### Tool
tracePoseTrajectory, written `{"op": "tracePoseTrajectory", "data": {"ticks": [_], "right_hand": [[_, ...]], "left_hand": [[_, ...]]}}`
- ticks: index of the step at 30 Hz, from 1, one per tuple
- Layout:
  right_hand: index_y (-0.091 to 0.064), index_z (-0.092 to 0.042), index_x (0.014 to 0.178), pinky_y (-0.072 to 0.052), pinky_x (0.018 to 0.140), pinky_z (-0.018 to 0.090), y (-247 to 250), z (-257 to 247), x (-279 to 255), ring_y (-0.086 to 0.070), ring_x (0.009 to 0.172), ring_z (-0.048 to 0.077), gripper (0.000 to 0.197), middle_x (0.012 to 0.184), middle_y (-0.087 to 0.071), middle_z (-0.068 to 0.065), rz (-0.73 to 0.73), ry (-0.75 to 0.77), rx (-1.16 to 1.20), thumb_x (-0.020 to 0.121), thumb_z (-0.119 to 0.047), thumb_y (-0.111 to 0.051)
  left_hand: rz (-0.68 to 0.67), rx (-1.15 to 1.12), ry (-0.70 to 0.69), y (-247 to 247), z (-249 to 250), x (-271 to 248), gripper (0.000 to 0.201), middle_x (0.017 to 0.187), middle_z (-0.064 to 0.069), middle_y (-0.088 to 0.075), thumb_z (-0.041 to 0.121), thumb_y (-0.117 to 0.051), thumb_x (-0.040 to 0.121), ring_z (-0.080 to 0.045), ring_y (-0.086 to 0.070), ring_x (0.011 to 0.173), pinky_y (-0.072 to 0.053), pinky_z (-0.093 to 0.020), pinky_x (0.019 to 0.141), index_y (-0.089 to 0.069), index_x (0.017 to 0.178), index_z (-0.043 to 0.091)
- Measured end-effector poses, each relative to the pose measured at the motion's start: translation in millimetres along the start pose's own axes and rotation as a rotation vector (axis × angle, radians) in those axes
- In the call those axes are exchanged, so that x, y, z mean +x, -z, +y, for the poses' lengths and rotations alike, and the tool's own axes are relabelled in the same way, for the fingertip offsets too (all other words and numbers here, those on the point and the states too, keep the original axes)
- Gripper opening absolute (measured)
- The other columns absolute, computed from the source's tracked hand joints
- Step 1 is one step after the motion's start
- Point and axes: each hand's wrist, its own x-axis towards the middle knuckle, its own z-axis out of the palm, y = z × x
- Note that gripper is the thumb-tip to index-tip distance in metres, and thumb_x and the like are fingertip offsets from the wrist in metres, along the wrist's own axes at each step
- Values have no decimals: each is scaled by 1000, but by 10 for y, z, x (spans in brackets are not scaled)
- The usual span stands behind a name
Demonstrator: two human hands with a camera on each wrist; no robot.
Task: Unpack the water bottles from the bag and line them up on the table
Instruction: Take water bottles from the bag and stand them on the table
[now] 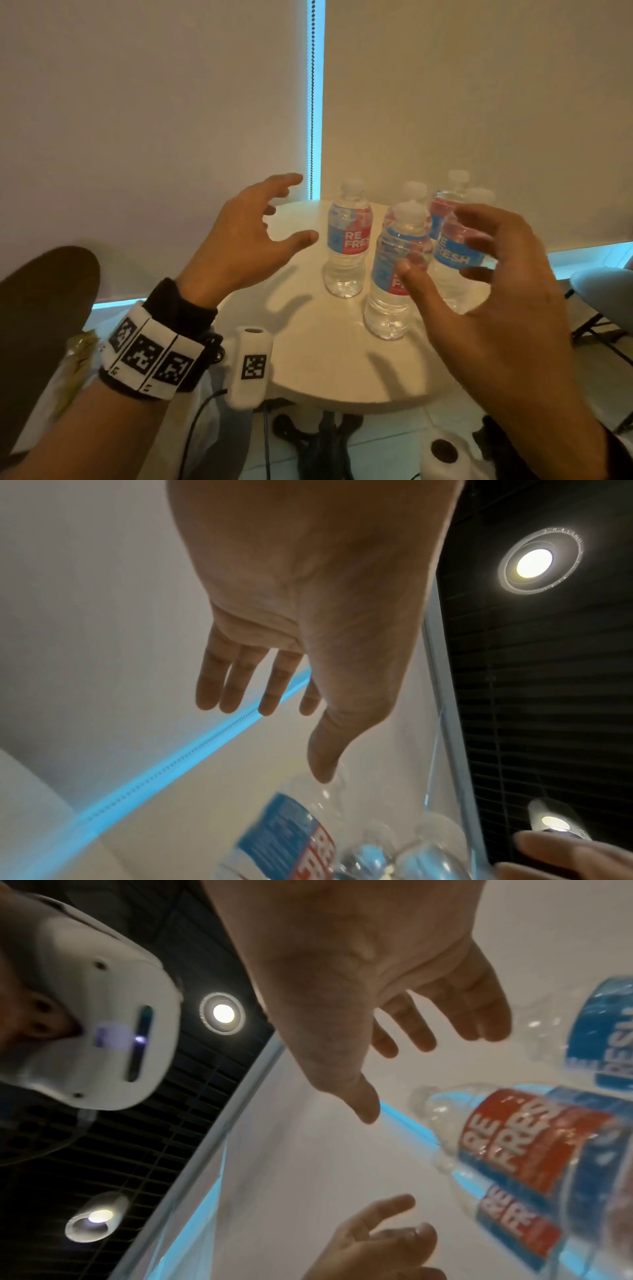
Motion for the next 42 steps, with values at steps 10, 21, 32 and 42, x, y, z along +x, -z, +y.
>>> {"op": "tracePoseTrajectory", "data": {"ticks": [10, 21, 32, 42], "right_hand": [[-62, -29, 104, -38, 84, 3, -1387, -590, -898, -50, 97, -13, 21, 107, -62, -14, -813, 223, 496, 84, -33, -69], [-61, -7, 101, -54, 86, 47, -3668, -297, -1263, -62, 90, 24, 13, 100, -66, 11, -1129, -54, 329, 90, -14, -58], [-53, -16, 131, -41, 109, 49, -4849, -375, -1418, -56, 122, 23, 41, 132, -60, 3, -1020, -35, 66, 92, -29, -59], [-57, -37, 76, -58, 79, 45, -5260, -262, -1391, -64, 74, 12, 13, 77, -66, -10, -1129, -41, 172, 88, -35, -53]], "left_hand": [[237, 81, 416, 650, -1363, -1231, 39, 113, 4, -68, 30, -76, 84, -14, -66, 99, -51, -17, 77, -64, 121, 23], [231, 184, 853, 185, -2603, -2155, 42, 128, -12, -65, 12, -67, 91, -28, -62, 114, -51, -39, 97, -59, 132, 9], [237, 266, 940, -3, -3252, -2006, 75, 153, -13, -43, 11, -69, 85, -30, -44, 140, -41, -47, 113, -33, 151, 13], [217, 267, 936, 20, -3432, -2027, 66, 150, -9, -49, 9, -66, 89, -30, -49, 136, -43, -44, 111, -38, 149, 18]]}}
